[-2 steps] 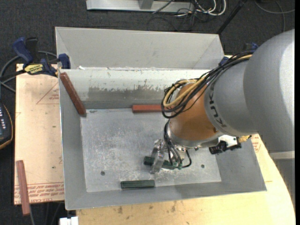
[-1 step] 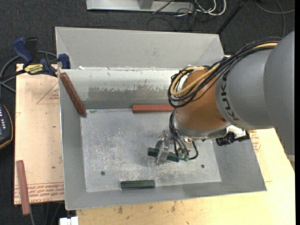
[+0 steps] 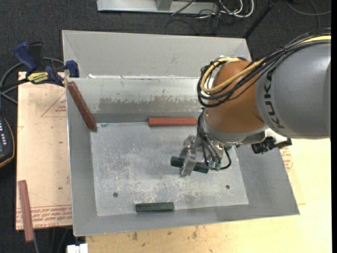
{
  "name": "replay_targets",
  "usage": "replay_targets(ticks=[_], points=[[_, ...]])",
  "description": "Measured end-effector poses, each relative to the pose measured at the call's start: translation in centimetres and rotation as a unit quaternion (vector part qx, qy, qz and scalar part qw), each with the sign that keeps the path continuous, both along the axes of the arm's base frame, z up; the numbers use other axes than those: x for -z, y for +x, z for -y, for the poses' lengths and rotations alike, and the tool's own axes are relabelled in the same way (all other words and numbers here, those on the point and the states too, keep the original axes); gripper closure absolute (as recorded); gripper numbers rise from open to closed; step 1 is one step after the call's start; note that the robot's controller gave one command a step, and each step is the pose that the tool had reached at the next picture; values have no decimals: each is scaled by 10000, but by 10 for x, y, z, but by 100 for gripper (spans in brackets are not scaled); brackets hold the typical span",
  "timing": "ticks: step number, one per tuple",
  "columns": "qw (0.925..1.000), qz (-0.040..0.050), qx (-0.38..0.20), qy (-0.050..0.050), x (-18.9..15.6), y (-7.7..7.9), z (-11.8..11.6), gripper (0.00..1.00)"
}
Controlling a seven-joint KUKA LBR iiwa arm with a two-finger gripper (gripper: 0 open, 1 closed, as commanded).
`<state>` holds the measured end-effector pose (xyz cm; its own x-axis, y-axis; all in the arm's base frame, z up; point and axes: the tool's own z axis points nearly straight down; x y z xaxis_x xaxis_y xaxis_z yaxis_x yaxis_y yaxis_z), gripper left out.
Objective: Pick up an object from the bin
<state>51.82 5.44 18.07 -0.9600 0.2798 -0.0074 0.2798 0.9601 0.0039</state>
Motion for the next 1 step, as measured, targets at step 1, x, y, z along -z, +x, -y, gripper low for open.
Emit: replay_targets(ticks=[1], points=[[10000, -29, -11, -7, 0, 0, 0, 100]])
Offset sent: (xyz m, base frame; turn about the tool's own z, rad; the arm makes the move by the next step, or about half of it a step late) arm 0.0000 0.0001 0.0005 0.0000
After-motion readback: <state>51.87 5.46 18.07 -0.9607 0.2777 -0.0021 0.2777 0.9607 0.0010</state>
